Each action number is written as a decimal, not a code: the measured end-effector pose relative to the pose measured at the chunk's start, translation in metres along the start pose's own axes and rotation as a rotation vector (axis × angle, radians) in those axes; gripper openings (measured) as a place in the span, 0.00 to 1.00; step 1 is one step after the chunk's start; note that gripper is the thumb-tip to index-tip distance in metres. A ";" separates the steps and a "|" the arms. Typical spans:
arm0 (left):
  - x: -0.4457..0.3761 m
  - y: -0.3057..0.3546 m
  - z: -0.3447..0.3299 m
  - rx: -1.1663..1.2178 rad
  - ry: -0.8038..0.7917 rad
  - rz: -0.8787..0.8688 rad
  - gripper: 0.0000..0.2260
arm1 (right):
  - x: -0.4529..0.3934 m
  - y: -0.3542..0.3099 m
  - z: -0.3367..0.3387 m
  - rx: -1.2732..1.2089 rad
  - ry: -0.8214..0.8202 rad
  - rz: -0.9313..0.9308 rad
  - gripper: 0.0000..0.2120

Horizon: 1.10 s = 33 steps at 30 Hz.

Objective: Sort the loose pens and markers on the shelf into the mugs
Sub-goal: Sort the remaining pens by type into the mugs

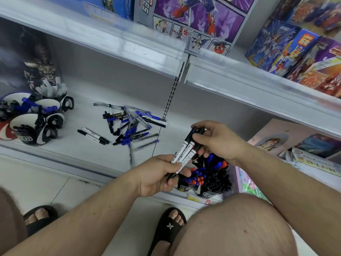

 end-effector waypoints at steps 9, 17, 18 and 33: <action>-0.011 0.009 -0.013 -1.022 0.316 -0.083 0.04 | 0.015 0.024 0.002 -0.070 -0.123 -0.291 0.10; -0.038 0.012 -0.052 -1.462 0.627 -0.375 0.12 | 0.039 0.052 0.035 -0.160 0.150 -0.285 0.02; -0.042 0.012 -0.054 -1.427 0.616 -0.391 0.13 | 0.043 0.054 0.040 -0.173 0.189 -0.268 0.03; -0.066 -0.018 -0.016 -1.267 0.519 -0.141 0.19 | 0.081 0.145 0.083 0.660 0.405 0.115 0.03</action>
Point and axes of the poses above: each hand's wrist, its own x-axis away from the middle knuckle, its own z-axis out of the back of the hand, y = z × x, the point moved 4 cm from there along -x, towards the middle knuckle, and after that the axes turned 10 degrees about z, right-handed, at the moved point
